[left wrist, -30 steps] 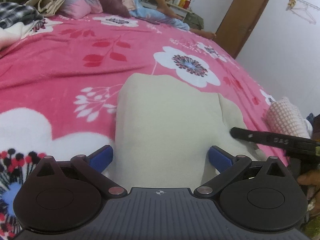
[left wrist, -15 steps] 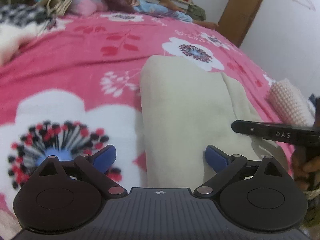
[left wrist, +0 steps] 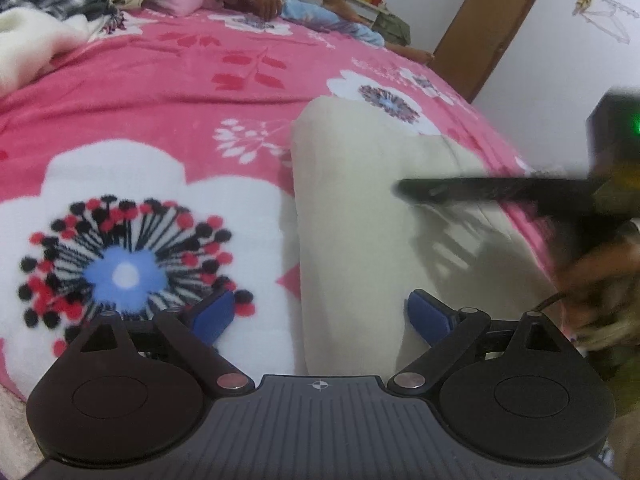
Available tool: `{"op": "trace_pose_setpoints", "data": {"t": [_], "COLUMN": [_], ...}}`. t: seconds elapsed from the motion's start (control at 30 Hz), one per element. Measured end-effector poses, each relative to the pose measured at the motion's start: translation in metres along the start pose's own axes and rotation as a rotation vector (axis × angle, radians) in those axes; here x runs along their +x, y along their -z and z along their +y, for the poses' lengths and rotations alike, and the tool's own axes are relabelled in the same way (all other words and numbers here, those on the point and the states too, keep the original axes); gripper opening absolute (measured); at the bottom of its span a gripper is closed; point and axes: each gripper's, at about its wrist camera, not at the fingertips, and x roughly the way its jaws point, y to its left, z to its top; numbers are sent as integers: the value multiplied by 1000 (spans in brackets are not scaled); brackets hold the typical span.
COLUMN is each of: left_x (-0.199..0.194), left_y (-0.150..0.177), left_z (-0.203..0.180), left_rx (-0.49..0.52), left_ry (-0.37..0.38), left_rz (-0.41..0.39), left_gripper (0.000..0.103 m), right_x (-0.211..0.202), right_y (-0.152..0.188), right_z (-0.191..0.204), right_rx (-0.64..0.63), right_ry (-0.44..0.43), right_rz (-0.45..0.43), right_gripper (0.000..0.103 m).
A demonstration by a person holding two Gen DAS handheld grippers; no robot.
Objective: Fold clothes
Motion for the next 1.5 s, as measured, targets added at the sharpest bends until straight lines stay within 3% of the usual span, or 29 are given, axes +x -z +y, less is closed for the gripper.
{"op": "trace_pose_setpoints", "data": {"t": [0.13,0.23,0.3,0.4,0.53,0.63,0.8,0.9,0.97,1.13,1.3,1.4,1.47,1.5], "left_x": [1,1,1,2,3,3,1,-3,-10,-21,-7,15,26,26], "left_y": [2,3,4,4,3,2,1,-5,-8,-22,-31,-27,-22,-21], "left_z": [3,6,6,6,8,8,9,10,10,12,-8,-17,-18,-18], "left_rx": [6,3,1,-3,-7,-3,-24,-35,-26,-21,67,115,131,132], "left_ry": [15,29,30,28,41,39,36,43,31,19,-11,-27,-41,-43], "left_rz": [0,1,-3,-7,2,5,8,19,1,-64,-68,-3,27,27], "left_gripper": [95,95,95,95,96,96,96,96,96,96,96,96,102,102], "right_x": [-18,-30,-24,18,7,-3,50,39,16,-57,-103,-96,-77,-78], "right_y": [-27,-36,-36,-13,-33,-46,-31,-37,-36,-17,23,54,76,80], "right_z": [15,36,38,28,23,36,16,-3,-8,-30,-40,-49,-53,-53], "right_rx": [-20,-102,-100,-161,-90,-136,-86,41,57,129,218,296,290,292], "right_ry": [53,21,-38,29,42,48,6,-26,-11,24,118,180,256,269], "right_rz": [61,-37,-60,8,51,-46,-31,-18,-47,-170,-243,-184,-106,-106], "right_gripper": [4,5,5,4,5,6,6,6,8,8,8,8,19,19]}}
